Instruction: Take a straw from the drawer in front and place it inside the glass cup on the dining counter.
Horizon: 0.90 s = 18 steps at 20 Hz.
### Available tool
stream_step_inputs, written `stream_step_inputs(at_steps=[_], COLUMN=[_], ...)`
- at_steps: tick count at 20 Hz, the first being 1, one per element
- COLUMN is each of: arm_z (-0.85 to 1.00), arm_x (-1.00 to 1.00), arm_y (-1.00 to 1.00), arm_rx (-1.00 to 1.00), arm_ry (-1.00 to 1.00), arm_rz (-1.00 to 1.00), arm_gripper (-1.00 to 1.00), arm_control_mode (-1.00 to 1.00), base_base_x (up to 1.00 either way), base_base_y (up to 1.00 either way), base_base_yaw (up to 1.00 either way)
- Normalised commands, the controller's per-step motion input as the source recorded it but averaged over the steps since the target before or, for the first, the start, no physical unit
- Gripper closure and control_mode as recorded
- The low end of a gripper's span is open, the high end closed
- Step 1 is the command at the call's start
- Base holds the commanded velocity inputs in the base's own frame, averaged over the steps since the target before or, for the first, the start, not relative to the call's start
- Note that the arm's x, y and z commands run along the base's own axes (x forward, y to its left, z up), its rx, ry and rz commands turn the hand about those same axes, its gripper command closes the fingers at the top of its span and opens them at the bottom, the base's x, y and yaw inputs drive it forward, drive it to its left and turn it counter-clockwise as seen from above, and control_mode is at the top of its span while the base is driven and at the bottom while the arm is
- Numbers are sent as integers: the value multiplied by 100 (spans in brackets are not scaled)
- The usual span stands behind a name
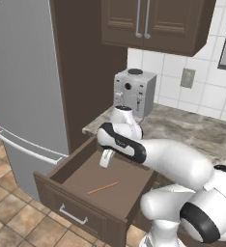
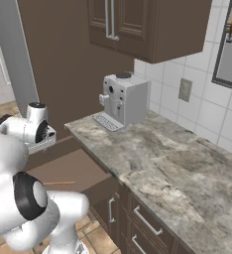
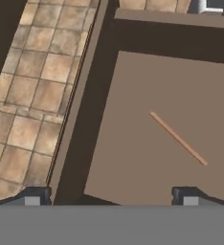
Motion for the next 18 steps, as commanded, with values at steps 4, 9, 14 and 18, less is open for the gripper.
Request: stream_step_inputs(at_steps=[4, 9, 14, 18], arm_z=[-48, -42, -40, -43], arm_x=[67, 19, -2, -4], arm_y=[13, 18, 20, 2], arm_rx=[-15, -11, 0, 0], arm_ry=[16, 2, -13, -23], arm_rz=[25, 28, 26, 23], arm_gripper=[-100, -100, -100, -100], arm_control_mode=[-100, -100, -100, -100], base_base_x=[0, 0, 0, 0], base_base_y=[0, 0, 0, 0], base_base_yaw=[0, 0, 0, 0])
